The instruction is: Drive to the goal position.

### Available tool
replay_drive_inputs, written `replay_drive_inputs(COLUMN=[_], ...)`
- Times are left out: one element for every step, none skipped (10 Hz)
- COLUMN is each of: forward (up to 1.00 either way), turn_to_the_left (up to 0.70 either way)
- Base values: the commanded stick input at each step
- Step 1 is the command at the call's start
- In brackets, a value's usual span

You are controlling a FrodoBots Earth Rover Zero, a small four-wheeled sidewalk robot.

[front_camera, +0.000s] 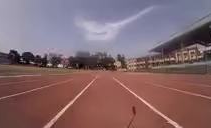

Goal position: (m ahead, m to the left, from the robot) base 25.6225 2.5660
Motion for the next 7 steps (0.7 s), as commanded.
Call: replay_drive_inputs(forward=[0.70,0.70,0.70,0.70,0.70,0.70,0.70], turn_to_the_left=[0.00,0.00,0.00,0.00,0.00,0.00,0.00])
